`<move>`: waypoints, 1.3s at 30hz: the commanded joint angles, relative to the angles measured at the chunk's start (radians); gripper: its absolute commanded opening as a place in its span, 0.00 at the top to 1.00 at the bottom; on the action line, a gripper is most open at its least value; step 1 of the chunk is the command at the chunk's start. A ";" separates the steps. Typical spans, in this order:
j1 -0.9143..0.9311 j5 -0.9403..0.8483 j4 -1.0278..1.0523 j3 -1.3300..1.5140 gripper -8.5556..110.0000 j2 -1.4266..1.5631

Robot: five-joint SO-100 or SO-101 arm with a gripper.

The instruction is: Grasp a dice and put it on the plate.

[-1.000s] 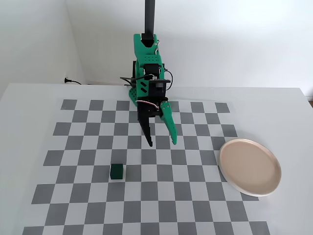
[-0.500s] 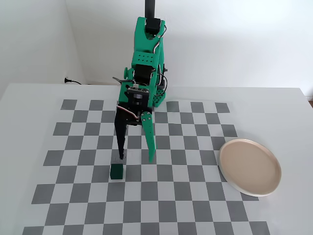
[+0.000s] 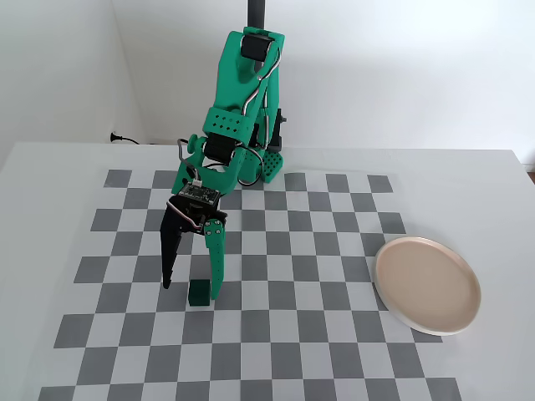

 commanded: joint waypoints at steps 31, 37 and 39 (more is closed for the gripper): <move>-0.021 -0.152 -0.181 0.164 0.71 -0.103; -0.012 -0.150 -0.255 0.143 0.71 -0.212; -0.008 -0.150 -0.279 0.130 0.71 -0.250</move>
